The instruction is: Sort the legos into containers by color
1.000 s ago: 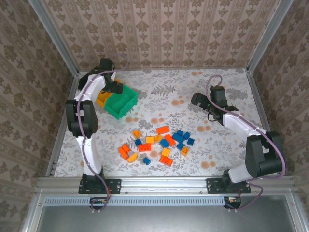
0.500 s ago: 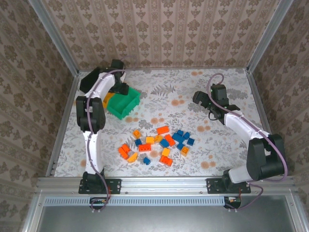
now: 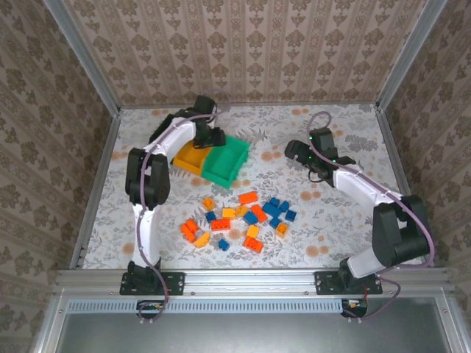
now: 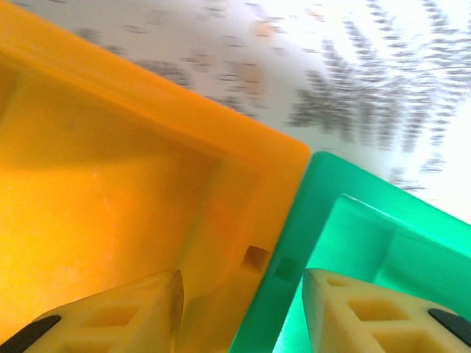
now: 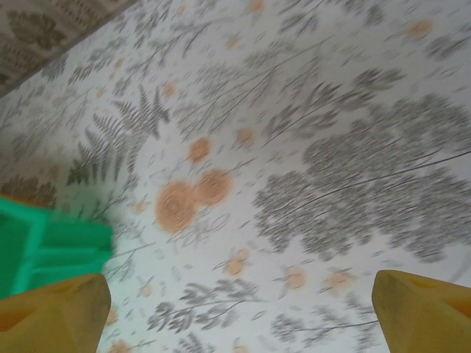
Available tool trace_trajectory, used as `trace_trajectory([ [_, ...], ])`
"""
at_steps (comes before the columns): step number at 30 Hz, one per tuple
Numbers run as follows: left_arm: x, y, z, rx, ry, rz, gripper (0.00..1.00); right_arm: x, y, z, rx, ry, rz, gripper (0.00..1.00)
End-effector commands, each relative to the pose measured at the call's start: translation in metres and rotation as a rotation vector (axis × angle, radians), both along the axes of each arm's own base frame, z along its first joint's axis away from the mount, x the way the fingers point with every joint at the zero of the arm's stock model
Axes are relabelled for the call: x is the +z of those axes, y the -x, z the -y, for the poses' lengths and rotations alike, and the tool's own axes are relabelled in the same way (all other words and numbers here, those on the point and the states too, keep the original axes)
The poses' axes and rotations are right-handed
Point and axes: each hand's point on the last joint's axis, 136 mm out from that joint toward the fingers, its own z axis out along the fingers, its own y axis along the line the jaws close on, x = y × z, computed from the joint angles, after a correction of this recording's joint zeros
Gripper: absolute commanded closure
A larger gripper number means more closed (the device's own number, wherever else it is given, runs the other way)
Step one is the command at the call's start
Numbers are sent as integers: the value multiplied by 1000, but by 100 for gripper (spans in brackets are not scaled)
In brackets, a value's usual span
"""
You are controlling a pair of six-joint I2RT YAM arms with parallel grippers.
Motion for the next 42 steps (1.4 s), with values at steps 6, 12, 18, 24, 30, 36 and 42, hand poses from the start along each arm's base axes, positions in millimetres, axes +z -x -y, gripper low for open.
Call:
trace_trajectory([
  [6, 45, 15, 83, 60, 240, 48, 52, -7, -14, -59, 0, -106, -61, 15],
  [12, 98, 22, 81, 76, 315, 166, 42, -25, -19, -72, 32, -72, -121, 22],
  [18, 164, 50, 55, 20, 310, 338, 29, -44, -19, -85, 101, -42, -181, 35],
  [24, 187, 89, 16, -3, 250, 449, 13, -63, -15, -89, 139, 2, -257, 49],
  [30, 187, 118, -14, 6, 199, 502, 6, -68, -15, -82, 164, 92, -297, 67],
  [36, 180, 136, -30, 12, 181, 504, 4, -69, -26, -77, 195, 144, -322, 82],
  [42, 175, 149, -48, 22, 151, 503, 1, -62, -44, -69, 233, 168, -323, 97],
])
